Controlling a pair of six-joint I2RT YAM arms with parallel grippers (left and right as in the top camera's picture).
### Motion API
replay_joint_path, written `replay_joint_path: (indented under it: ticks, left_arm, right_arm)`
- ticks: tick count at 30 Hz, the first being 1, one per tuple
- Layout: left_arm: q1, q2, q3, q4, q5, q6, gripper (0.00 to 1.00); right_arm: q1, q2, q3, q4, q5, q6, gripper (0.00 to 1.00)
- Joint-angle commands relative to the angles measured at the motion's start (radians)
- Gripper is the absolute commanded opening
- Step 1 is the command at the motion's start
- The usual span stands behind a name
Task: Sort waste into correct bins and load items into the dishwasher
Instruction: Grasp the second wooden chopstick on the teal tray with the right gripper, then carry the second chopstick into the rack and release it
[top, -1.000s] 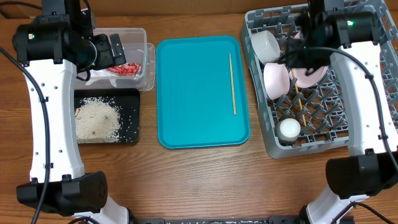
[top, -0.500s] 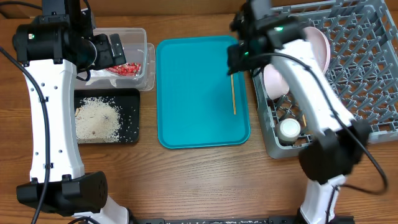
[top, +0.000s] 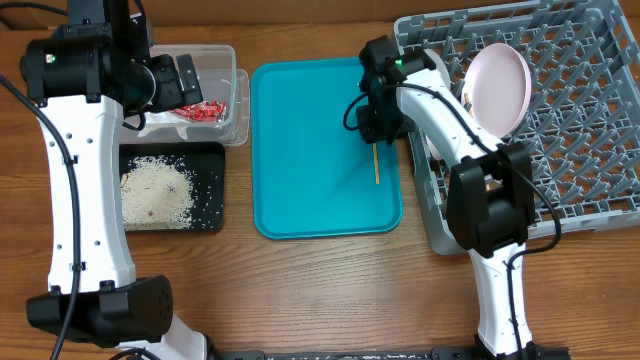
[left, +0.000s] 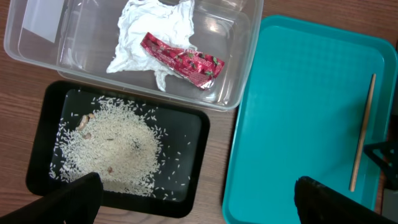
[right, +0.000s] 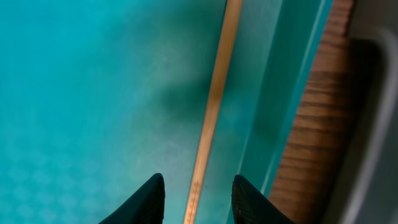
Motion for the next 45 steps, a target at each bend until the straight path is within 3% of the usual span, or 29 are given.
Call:
replay_joint_path:
  ticks: [1,8,15,20,29,36,45]
  left_arm:
    - [-0.001,0.000,0.009,0.000,-0.006,-0.001,1.00]
    - [-0.001,0.000,0.009,0.001,-0.006,-0.001,1.00]
    - [-0.001,0.000,0.009,0.000,-0.006,-0.001,1.00]
    - [-0.001,0.000,0.009,0.000,-0.006,-0.001,1.00]
    - [-0.001,0.000,0.009,0.000,-0.006,-0.001,1.00]
    - [-0.001,0.000,0.009,0.000,-0.006,-0.001,1.00]
    - [-0.001,0.000,0.009,0.000,-0.006,-0.001,1.00]
  right_arm:
    - [0.001,0.022,0.002,0.013,0.012,0.005,0.36]
    - [0.001,0.063,-0.004,0.040,0.013,0.005,0.36]
    - [0.001,0.116,-0.004,0.051,0.012,0.005,0.29]
    - [0.003,0.119,-0.004,0.044,0.008,0.006,0.04]
    - [0.005,0.061,0.093,-0.079,-0.026,-0.001,0.04]
    - [0.004,-0.124,0.295,-0.264,-0.031,-0.108,0.04]
    - [-0.053,-0.359,0.306,-0.438,0.031,-0.136,0.04]
